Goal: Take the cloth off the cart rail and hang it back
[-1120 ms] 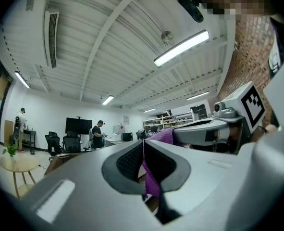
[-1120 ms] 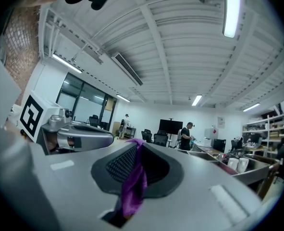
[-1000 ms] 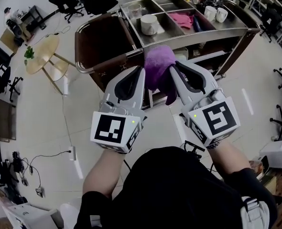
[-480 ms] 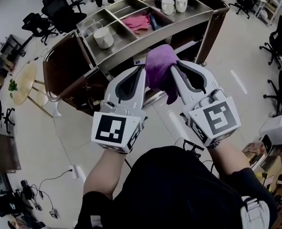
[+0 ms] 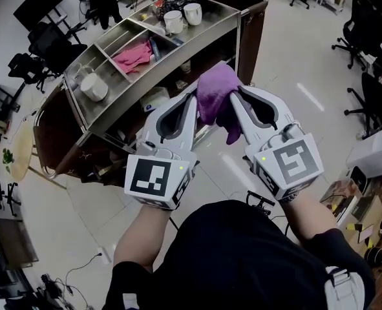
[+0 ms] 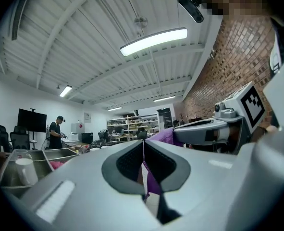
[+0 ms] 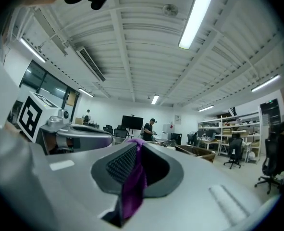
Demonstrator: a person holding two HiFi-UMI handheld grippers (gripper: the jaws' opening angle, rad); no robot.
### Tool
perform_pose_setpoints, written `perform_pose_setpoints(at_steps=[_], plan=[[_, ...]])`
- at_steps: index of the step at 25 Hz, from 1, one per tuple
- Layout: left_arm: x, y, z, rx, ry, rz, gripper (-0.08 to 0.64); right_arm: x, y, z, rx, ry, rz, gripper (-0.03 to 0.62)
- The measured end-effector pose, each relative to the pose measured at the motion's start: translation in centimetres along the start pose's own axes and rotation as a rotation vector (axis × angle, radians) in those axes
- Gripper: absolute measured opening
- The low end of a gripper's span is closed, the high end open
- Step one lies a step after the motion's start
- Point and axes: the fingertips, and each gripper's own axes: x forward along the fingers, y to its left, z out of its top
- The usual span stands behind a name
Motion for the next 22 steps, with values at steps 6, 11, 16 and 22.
perform_pose_setpoints(at_steps=[6,11,16,22], plan=[[5.2,-3.3,-1.1,-0.003,0.054,-0.061,0.008,-1.7,-6.1,-0.7,0.018,0.015,-0.087,0.032],[8.7,-5.6,-1.4,-0.001,0.057,-0.096,0.008,-3.2,-9.8,-1.9,0.016,0.033,-0.124,0.032],[11.8,-7.9,0.7,0.063,-0.134,-0.159,0.008,-4.8,-12.8,-2.2,0.016,-0.002,-0.153,0.032],[14.5,-8.6,0.0,0.050,-0.137,-0.211,0.008,-4.9,-15.5,-3.1,0.015,0.001,-0.210,0.032]])
